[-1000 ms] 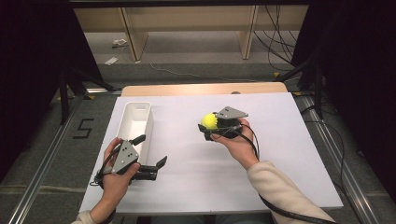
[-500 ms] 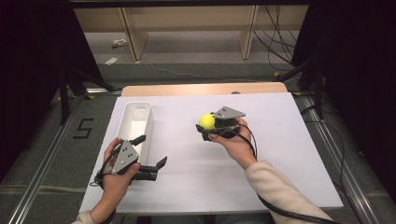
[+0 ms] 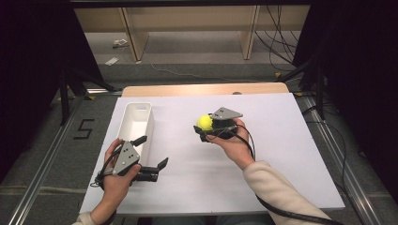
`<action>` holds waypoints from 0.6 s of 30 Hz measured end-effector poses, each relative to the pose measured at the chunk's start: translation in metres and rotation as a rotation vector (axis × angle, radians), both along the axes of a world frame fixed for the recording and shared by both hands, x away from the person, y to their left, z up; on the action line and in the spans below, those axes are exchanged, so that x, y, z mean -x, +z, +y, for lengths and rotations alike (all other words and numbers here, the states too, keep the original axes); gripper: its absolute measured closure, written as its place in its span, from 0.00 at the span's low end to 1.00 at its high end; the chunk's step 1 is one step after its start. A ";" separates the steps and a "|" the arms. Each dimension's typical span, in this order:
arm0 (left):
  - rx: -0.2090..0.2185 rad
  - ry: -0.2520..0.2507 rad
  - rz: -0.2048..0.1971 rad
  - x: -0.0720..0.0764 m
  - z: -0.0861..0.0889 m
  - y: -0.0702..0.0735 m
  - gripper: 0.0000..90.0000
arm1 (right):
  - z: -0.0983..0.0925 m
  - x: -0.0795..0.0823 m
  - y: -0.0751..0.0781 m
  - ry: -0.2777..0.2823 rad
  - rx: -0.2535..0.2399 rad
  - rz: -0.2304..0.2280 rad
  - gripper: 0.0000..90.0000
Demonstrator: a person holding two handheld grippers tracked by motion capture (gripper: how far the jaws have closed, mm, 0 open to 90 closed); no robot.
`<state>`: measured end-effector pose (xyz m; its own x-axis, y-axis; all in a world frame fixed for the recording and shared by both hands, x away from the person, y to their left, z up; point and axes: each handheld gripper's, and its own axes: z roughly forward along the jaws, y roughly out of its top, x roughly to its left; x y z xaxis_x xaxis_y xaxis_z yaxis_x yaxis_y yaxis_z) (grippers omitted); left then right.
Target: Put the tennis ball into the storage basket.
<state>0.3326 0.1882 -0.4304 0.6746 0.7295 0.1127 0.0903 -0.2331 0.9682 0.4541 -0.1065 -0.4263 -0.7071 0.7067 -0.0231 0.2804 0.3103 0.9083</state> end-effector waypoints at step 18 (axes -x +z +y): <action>0.000 -0.004 0.000 0.000 0.000 0.000 0.00 | 0.006 -0.001 0.001 0.008 0.000 -0.005 0.29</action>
